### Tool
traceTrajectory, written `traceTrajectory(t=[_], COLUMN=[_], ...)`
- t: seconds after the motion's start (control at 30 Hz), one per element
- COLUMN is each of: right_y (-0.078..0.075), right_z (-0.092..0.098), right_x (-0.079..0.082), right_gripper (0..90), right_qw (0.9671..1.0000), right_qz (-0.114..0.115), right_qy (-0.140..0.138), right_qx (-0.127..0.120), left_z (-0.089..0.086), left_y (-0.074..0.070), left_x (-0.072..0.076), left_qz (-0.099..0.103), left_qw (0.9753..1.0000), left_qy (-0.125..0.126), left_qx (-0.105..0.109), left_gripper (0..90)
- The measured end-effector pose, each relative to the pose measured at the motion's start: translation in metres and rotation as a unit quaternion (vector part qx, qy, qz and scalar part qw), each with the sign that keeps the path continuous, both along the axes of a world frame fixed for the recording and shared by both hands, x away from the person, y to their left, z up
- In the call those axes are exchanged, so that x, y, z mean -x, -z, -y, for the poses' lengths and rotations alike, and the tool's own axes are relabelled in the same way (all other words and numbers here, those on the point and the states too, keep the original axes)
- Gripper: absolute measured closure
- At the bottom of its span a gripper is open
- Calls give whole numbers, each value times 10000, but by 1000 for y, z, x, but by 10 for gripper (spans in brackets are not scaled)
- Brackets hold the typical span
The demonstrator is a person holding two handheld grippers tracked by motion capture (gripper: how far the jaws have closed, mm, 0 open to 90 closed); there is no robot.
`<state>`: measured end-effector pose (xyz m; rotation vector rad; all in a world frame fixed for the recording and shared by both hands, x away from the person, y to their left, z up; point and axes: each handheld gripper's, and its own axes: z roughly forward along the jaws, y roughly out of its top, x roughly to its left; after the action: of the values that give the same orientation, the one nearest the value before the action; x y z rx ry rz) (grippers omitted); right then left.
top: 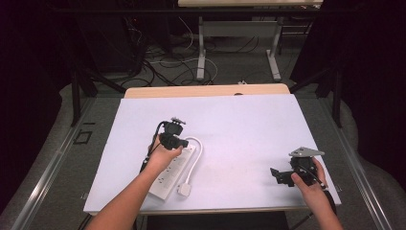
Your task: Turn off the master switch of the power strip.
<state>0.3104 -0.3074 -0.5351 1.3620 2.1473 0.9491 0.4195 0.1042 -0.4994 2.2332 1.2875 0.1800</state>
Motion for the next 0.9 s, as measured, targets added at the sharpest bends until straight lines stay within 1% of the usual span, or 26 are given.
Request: traceTrajectory(t=[0.03,0.07,0.1,0.17,0.2,0.27,0.4,0.47,0.57,0.6,0.67,0.8,0.87,0.9], right_y=[0,0,0,0,0,0,1,1,1,1,1,1,1,2], right_z=[0,0,0,0,0,0,0,0,-1,-1,-1,-1,-2,-2], right_x=[0,0,0,0,0,0,0,0,0,0,0,0,0,0], right_gripper=[0,0,0,0,0,0,0,0,0,0,0,0,0,0], right_qw=[10000,10000,10000,10000,10000,10000,10000,10000,10000,10000,10000,10000,10000,10000], right_qz=[0,4,-1,-9,-6,-7,-11,-29,-21,-21,-24,-16,-6,-14], right_qy=[-2,-2,0,5,-3,5,-4,2,-35,-35,-42,-47,-19,-47], right_qx=[3,6,1,0,16,16,-5,-13,2,2,10,15,28,32], left_z=[0,2,2,3,3,4,4,4,4,4,5,8,9,9], left_y=[1,3,4,6,7,10,13,14,14,15,15,15,14,15], left_x=[-1,-1,-3,-3,-4,-4,-6,-6,-6,-6,-5,-3,-4,-4], left_qz=[-38,-66,-65,-119,-73,-108,-170,-142,-141,-96,-91,-61,-103,-104], left_qw=[10000,9999,10000,9999,10000,9999,9998,9999,9999,9999,9999,9997,9996,9996], left_qy=[-10,-74,-31,-46,-23,-74,-57,-77,-61,-39,-28,27,9,-12], left_qx=[-15,51,21,-35,-43,-51,-82,-47,-77,-92,-98,-232,-268,-279], left_gripper=[900,900,900,900,900,900,900,900,900,900,900,900,900,900])
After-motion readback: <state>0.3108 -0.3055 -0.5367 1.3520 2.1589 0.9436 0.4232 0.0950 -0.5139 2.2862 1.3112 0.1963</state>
